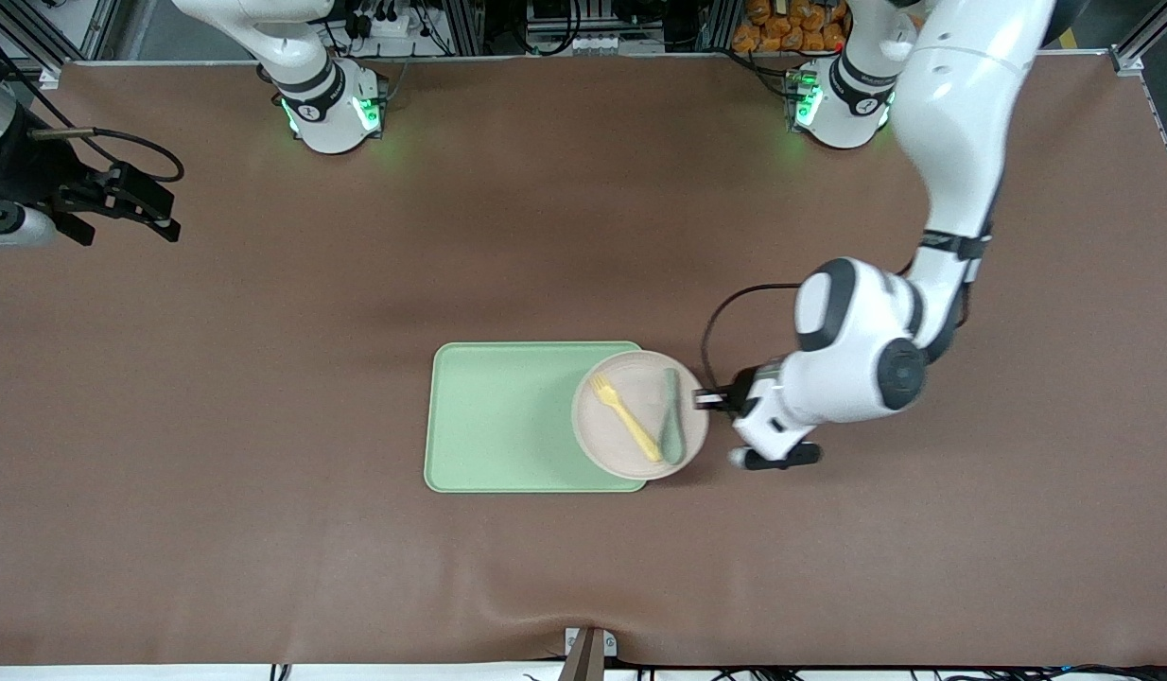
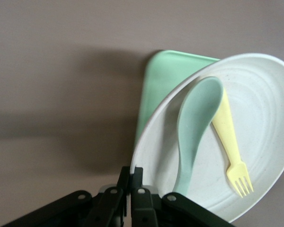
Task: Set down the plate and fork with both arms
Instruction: 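Carry the plate with the left gripper onto the green tray, then open the left gripper and lift it away from the plate, then move the right gripper over the yellow fork while the left gripper retracts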
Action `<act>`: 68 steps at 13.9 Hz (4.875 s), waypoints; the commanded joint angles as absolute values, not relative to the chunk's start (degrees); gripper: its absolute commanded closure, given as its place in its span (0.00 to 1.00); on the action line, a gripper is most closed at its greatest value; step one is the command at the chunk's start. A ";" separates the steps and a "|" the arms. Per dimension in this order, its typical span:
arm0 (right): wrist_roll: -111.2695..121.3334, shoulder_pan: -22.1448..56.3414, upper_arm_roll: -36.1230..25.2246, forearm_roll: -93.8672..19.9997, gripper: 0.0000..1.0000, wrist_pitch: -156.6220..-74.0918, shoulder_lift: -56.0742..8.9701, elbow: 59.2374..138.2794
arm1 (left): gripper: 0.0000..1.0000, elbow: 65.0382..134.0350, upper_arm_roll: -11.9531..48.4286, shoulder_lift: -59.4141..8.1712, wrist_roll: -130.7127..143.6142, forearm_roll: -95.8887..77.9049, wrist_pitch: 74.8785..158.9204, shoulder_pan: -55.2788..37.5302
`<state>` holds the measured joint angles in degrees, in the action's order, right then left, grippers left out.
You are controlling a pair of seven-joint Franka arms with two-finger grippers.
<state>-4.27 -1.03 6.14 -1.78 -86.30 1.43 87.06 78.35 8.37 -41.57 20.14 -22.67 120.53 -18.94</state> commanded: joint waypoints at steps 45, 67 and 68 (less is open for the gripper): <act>-13.45 21.08 6.59 -4.06 0.00 -106.60 -35.58 66.10 | 0.00 93.50 2.63 -2.65 6.15 3.96 100.27 -1.67; -17.67 32.61 2.20 0.26 0.32 -125.07 -57.65 60.03 | 0.00 92.73 7.21 2.64 7.73 0.26 92.73 0.97; -17.67 32.61 2.20 0.26 0.32 -125.07 -57.74 60.03 | 0.00 92.72 7.21 2.64 7.65 0.26 92.64 1.05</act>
<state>-16.14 31.88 2.77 -0.94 -125.44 -56.17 62.21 92.83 6.86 1.64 7.02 0.92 93.84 0.52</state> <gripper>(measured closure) 0.313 0.000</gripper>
